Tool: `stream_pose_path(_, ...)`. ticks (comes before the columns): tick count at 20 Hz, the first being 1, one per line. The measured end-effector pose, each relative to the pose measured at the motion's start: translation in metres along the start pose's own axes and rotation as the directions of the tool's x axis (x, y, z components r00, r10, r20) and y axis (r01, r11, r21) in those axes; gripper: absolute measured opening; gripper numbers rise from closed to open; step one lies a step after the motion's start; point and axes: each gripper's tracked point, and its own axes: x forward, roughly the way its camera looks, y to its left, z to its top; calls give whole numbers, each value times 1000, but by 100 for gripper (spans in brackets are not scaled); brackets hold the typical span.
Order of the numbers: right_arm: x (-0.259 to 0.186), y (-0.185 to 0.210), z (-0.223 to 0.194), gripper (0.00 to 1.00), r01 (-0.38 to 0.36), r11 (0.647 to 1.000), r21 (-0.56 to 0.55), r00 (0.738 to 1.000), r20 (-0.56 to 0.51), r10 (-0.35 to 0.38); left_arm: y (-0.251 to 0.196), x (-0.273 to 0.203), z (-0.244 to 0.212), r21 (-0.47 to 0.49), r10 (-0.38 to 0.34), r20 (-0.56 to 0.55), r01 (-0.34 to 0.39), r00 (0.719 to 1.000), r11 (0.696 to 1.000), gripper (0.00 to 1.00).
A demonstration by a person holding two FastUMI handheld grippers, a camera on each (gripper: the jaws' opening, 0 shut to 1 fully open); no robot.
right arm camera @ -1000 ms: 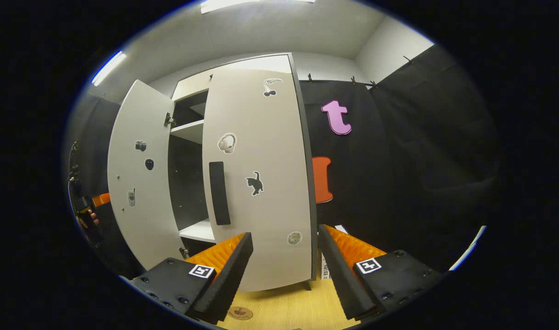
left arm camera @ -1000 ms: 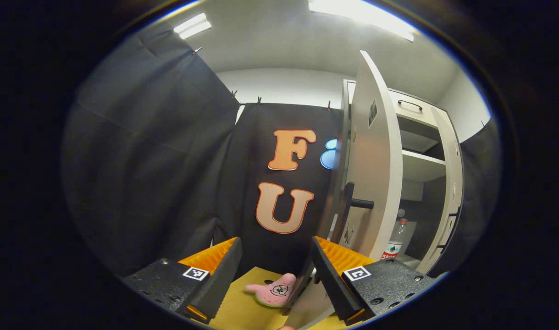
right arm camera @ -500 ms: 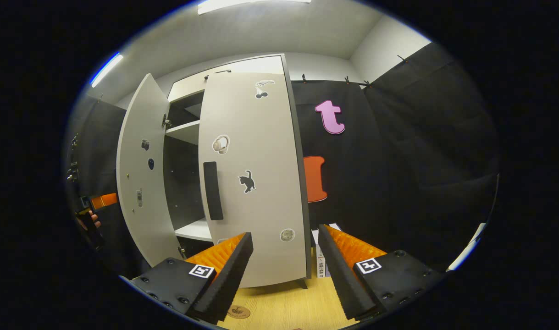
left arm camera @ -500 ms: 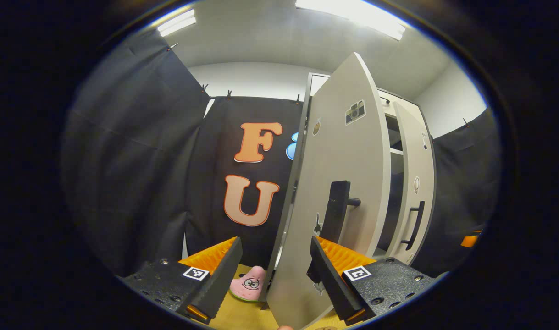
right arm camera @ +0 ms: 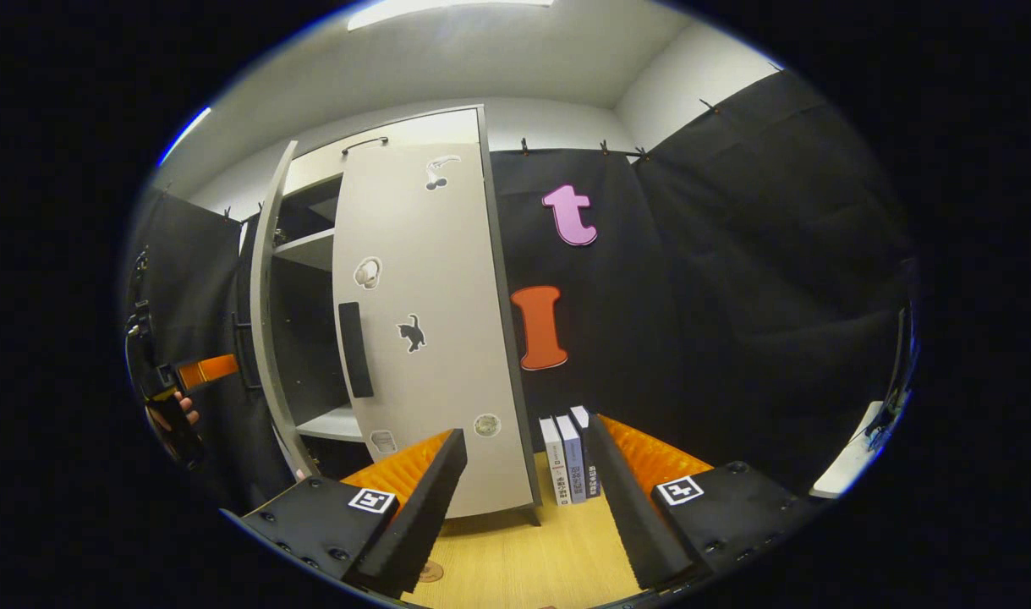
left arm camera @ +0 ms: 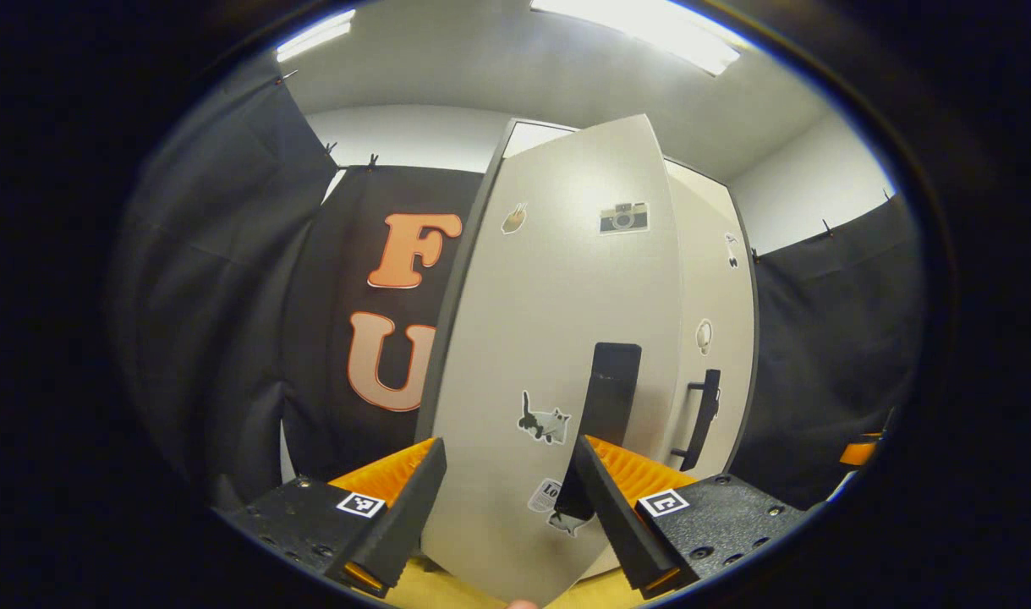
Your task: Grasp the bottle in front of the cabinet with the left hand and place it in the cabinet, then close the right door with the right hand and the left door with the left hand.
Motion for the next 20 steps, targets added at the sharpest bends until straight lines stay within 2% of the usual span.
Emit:
stream_pose_path(5, -13, -19, -5, 96, 47, 999, 16, 999, -6, -47, -23, 27, -15, -30, -49, -21, 48, 999, 998, 94)
stream_pose_path(6, -16, -24, -5, 96, 57, 998, 19, 998, -6, -57, -28, 31, -18, -37, -59, -31, 57, 998, 998, 96)
stream_pose_path(8, -20, -32, -6, 96, 80, 997, 21, 997, -6, -80, -34, 37, -23, -45, -64, -25, 63, 998, 997, 93)
stream_pose_path(11, -24, -36, -5, 96, 94, 995, 19, 996, -5, -94, -41, 50, -23, -47, -67, -32, 65, 997, 997, 94)
stream_pose_path(12, -25, -37, -5, 87, 96, 995, 16, 995, -3, -96, -44, 55, -24, -46, -66, -36, 65, 997, 997, 94)
stream_pose_path(14, -29, -35, -3, 87, 94, 996, 9, 996, 2, -94, -51, 65, -29, -38, -64, -35, 63, 997, 997, 94)
stream_pose_path(15, -30, -34, -3, 96, 90, 996, 6, 996, 3, -90, -53, 72, -31, -34, -63, -34, 62, 997, 998, 94)
stream_pose_path(16, -32, -31, -3, 96, 84, 996, 4, 996, 4, -84, -55, 76, -33, -30, -62, -34, 61, 998, 998, 94)
stream_pose_path(17, -35, -26, -2, 87, 75, 997, 4, 997, 5, -75, -58, 80, -34, -28, -58, -37, 57, 998, 998, 94)
stream_pose_path(19, -36, -17, 1, 87, 53, 999, 4, 999, 8, -53, -59, 77, -33, -28, -48, -40, 47, 998, 999, 94)
stream_pose_path(20, -36, -10, 1, 96, 38, 999, 1, 999, 9, -38, -60, 72, -30, -30, -54, -38, 53, 998, 998, 94)
